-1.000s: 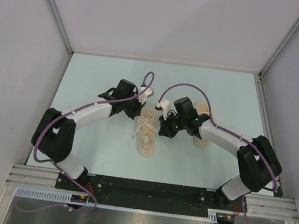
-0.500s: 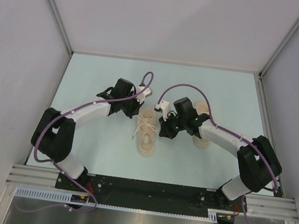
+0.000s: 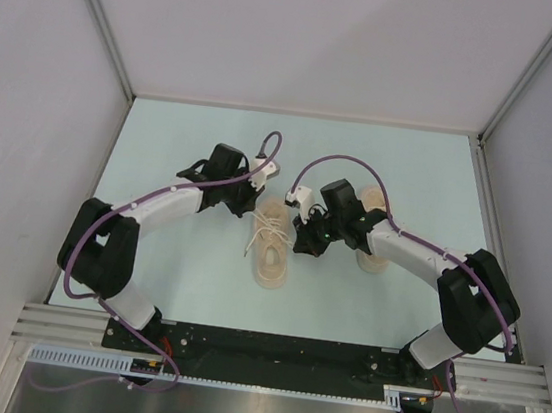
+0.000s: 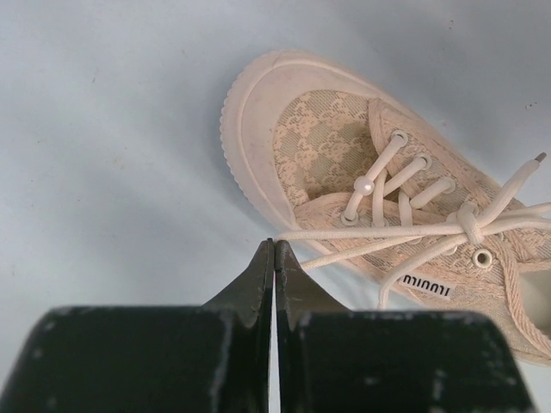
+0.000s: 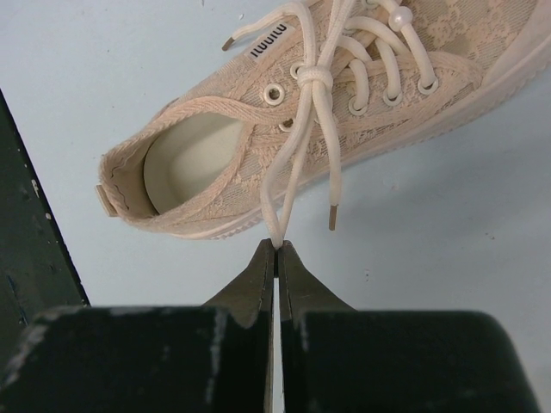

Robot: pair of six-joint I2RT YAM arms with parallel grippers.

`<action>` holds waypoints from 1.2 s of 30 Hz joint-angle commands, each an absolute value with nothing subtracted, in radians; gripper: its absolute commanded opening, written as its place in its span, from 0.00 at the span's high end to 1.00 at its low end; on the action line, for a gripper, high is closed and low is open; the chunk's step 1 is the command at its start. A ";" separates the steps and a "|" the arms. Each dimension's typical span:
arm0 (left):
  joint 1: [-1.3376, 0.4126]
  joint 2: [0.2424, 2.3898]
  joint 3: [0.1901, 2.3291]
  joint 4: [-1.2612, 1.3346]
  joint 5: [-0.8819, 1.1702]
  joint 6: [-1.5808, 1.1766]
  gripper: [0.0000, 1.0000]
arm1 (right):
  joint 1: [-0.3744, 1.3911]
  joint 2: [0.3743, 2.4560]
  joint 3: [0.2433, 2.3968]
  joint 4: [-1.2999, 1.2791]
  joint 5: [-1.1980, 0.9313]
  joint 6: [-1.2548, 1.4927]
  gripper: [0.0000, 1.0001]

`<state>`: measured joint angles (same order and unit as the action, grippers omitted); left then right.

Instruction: Tie the shoes

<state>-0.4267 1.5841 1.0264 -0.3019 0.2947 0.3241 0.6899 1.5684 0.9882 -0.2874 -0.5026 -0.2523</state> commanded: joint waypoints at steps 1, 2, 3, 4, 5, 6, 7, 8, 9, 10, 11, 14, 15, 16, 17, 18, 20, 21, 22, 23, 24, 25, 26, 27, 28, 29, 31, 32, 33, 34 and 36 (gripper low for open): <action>-0.387 1.588 1.032 -0.275 0.232 0.374 1.00 | 0.693 1.578 0.988 -0.382 -0.525 -0.272 1.00; -0.385 1.591 1.032 -0.275 0.233 0.376 1.00 | 0.695 1.580 0.986 -0.382 -0.525 -0.272 1.00; -0.385 1.592 1.032 -0.275 0.233 0.377 1.00 | 0.695 1.580 0.983 -0.380 -0.525 -0.272 1.00; -0.384 1.594 1.032 -0.275 0.235 0.377 1.00 | 0.695 1.578 0.982 -0.379 -0.525 -0.272 1.00; -0.382 1.597 1.032 -0.275 0.239 0.377 1.00 | 0.695 1.580 0.979 -0.376 -0.525 -0.270 1.00; -0.382 1.598 1.034 -0.275 0.244 0.374 1.00 | 0.696 1.582 0.980 -0.362 -0.525 -0.265 1.00; -0.382 1.598 1.037 -0.284 0.250 0.373 1.00 | 0.698 1.582 0.980 -0.348 -0.523 -0.258 1.00; -0.382 1.597 1.042 -0.285 0.267 0.368 1.00 | 0.699 1.580 0.980 -0.332 -0.520 -0.250 1.00; -0.383 1.588 1.042 -0.290 0.314 0.364 1.00 | 0.701 1.574 0.982 -0.292 -0.517 -0.227 1.00; -0.388 1.579 1.043 -0.298 0.339 0.357 1.00 | 0.700 1.563 0.986 -0.278 -0.514 -0.221 1.00; -0.393 1.568 1.040 -0.299 0.354 0.350 1.00 | 0.703 1.562 0.992 -0.267 -0.505 -0.215 1.00; -0.416 1.539 1.045 -0.331 0.440 0.336 1.00 | 0.698 1.557 1.028 -0.265 -0.506 -0.195 1.00; -0.422 1.528 1.043 -0.337 0.477 0.330 1.00 | 0.698 1.555 1.041 -0.278 -0.512 -0.193 0.99; -0.431 1.526 1.045 -0.357 0.492 0.330 0.95 | 0.695 1.552 1.046 -0.282 -0.515 -0.190 0.91; -0.436 1.523 1.048 -0.367 0.503 0.328 0.89 | 0.698 1.543 1.051 -0.288 -0.520 -0.189 0.82; -0.436 1.519 1.051 -0.388 0.517 0.327 0.76 | 0.696 1.534 1.055 -0.299 -0.522 -0.187 0.67; -0.436 1.505 1.060 -0.399 0.525 0.315 0.40 | 0.687 1.500 1.069 -0.305 -0.505 -0.187 0.52; -0.430 1.494 1.063 -0.403 0.522 0.296 0.33 | 0.681 1.488 1.077 -0.316 -0.505 -0.186 0.41; -0.423 1.467 1.068 -0.405 0.540 0.288 0.22 | 0.670 1.477 1.098 -0.325 -0.505 -0.186 0.36; -0.416 1.451 1.083 -0.406 0.545 0.279 0.17 | 0.658 1.467 1.109 -0.336 -0.512 -0.184 0.31; -0.399 1.434 1.095 -0.408 0.549 0.247 0.10 | 0.619 1.445 1.120 -0.351 -0.520 -0.183 0.22; -0.385 1.421 1.110 -0.411 0.554 0.227 0.01 | 0.597 1.433 1.132 -0.357 -0.531 -0.181 0.17; -0.370 1.401 1.155 -0.420 0.583 0.212 0.00 | 0.575 1.419 1.152 -0.360 -0.547 -0.175 0.13; -0.341 1.396 1.185 -0.457 0.592 0.186 0.01 | 0.518 1.401 1.166 -0.365 -0.557 -0.169 0.06; -0.322 1.393 1.218 -0.478 0.597 0.172 0.00 | 0.487 1.391 1.178 -0.365 -0.581 -0.158 0.04; -0.302 1.391 1.288 -0.500 0.607 0.157 0.00 | 0.448 1.379 1.198 -0.365 -0.590 -0.135 0.02; -0.226 1.394 1.351 -0.563 0.629 0.117 0.00 | 0.341 1.355 1.210 -0.359 -0.606 -0.111 0.00; -0.200 1.387 1.392 -0.568 0.623 0.077 0.00 | 0.304 1.342 1.212 -0.357 -0.607 -0.086 0.00; -0.149 1.384 1.408 -0.584 0.620 0.065 0.00 | 0.272 1.333 1.212 -0.357 -0.609 -0.074 0.00; -0.126 1.381 1.432 -0.587 0.611 0.054 0.00 | 0.197 1.319 1.213 -0.363 -0.617 -0.065 0.00; -0.071 1.358 1.422 -0.568 0.536 0.012 0.00 | 0.134 1.309 1.212 -0.414 -0.612 -0.070 0.00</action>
